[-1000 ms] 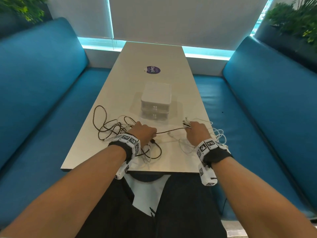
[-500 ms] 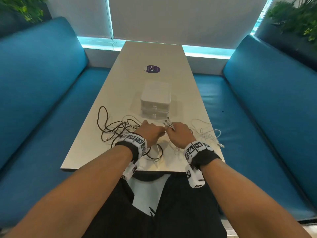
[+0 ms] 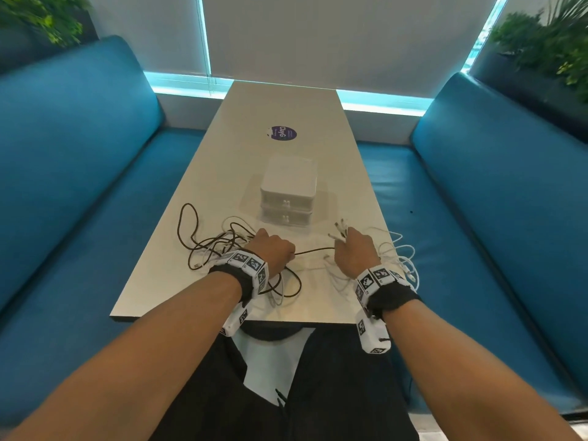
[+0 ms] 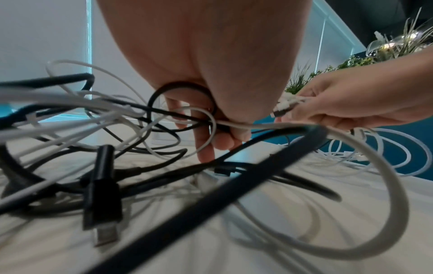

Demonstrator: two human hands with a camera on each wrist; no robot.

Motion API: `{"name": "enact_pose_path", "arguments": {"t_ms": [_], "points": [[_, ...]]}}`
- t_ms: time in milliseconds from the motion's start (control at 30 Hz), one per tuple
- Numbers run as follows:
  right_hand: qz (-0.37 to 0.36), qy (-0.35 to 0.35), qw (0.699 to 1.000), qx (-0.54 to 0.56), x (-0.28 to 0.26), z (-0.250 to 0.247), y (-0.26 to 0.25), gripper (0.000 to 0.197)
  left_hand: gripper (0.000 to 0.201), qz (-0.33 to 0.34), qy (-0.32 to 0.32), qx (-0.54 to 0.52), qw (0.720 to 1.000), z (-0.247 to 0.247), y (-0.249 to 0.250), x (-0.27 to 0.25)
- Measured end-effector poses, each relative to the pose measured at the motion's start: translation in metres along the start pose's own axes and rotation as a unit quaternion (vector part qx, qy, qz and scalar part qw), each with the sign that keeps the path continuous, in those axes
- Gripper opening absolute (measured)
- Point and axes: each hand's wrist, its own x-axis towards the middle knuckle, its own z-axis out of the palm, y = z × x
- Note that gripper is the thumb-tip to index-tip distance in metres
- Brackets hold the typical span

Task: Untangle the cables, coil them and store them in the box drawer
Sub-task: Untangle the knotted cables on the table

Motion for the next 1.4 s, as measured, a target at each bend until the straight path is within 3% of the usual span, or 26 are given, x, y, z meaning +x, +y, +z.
{"name": "enact_pose_path", "arguments": {"t_ms": [100, 267, 400, 633, 800, 967, 1200, 1300, 1400], "points": [[-0.053, 0.023, 0.998, 0.04, -0.002, 0.002, -0.014, 0.029, 0.023, -0.006, 0.008, -0.023, 1.0, -0.001, 0.006, 0.002], [-0.085, -0.095, 0.989, 0.078, -0.009, 0.014, -0.032, 0.031, 0.025, 0.003, 0.047, -0.057, 0.997, -0.001, 0.01, 0.007], [-0.081, -0.135, 0.986, 0.061, -0.009, 0.018, -0.033, 0.027, 0.02, 0.012, 0.071, -0.067, 0.995, 0.001, 0.005, 0.007], [0.013, -0.056, 0.997, -0.041, 0.001, 0.002, 0.001, 0.03, 0.023, -0.012, 0.035, -0.037, 0.999, 0.003, -0.013, 0.0], [-0.055, -0.027, 0.998, 0.0, -0.006, 0.001, -0.016, 0.033, 0.024, -0.02, 0.032, -0.039, 0.999, -0.007, 0.002, -0.001], [-0.114, -0.101, 0.988, 0.02, -0.016, 0.009, -0.039, 0.035, 0.02, -0.009, 0.076, -0.058, 0.995, 0.001, 0.008, 0.005], [-0.127, -0.126, 0.984, 0.019, -0.015, 0.007, -0.038, 0.028, 0.013, 0.0, 0.087, -0.044, 0.995, 0.009, 0.004, 0.0], [-0.127, -0.101, 0.986, -0.025, -0.013, 0.002, -0.036, 0.026, 0.02, 0.0, 0.073, -0.066, 0.995, 0.003, 0.001, 0.001], [-0.08, -0.062, 0.993, -0.064, -0.004, -0.006, -0.016, 0.029, 0.019, -0.01, 0.056, -0.072, 0.996, -0.002, -0.012, -0.006]]}}
